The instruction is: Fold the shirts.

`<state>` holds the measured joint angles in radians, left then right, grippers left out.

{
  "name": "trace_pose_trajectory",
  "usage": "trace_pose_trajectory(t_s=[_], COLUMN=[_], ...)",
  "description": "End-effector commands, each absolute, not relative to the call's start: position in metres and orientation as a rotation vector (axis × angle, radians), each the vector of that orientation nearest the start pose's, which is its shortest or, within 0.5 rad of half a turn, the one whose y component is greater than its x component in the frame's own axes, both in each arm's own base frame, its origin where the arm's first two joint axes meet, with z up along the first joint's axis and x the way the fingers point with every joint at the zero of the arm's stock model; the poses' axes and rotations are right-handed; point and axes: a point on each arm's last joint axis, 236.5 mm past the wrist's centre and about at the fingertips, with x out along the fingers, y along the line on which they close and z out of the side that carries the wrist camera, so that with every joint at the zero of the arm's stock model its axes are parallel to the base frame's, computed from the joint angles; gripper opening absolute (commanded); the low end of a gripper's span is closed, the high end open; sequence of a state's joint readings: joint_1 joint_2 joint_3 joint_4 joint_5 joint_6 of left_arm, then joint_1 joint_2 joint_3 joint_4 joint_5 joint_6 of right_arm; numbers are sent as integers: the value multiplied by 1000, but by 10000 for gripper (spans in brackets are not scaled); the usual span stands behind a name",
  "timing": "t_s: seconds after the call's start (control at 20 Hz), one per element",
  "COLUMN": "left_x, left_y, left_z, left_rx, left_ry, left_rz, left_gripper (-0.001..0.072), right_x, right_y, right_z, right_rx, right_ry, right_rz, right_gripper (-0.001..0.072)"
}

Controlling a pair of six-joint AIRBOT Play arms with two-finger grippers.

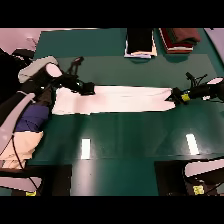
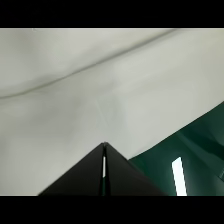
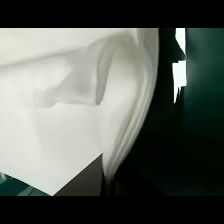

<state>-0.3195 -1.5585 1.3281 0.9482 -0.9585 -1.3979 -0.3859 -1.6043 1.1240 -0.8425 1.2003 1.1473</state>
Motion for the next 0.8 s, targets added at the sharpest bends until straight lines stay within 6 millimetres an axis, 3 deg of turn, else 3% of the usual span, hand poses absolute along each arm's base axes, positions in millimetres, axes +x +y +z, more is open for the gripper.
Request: trace_pose_trajectory(t_s=[0.0, 0.2, 0.35, 0.55, 0.75], left_x=[425, 435, 435, 442, 447], left_y=[-296, -349, -377, -384, -384], left_z=[-15, -28, -47, -61, -60], left_rx=[-274, -229, -205, -236, -242], left_ry=[1182, 1196, 1235, 1254, 1234], left_rz=[-642, -730, -770, -744, -738], left_gripper=[24, 24, 24, 24, 24], right_x=[415, 435, 440, 438, 437], right_y=[3, 30, 74, 131, 181], right_z=[-20, 84, 149, 204, 225], right_rx=[624, 504, 416, 332, 294], right_ry=[1218, 1085, 1013, 936, 923], right_rz=[355, 455, 550, 659, 755], right_gripper=[13, 13, 13, 13, 13])
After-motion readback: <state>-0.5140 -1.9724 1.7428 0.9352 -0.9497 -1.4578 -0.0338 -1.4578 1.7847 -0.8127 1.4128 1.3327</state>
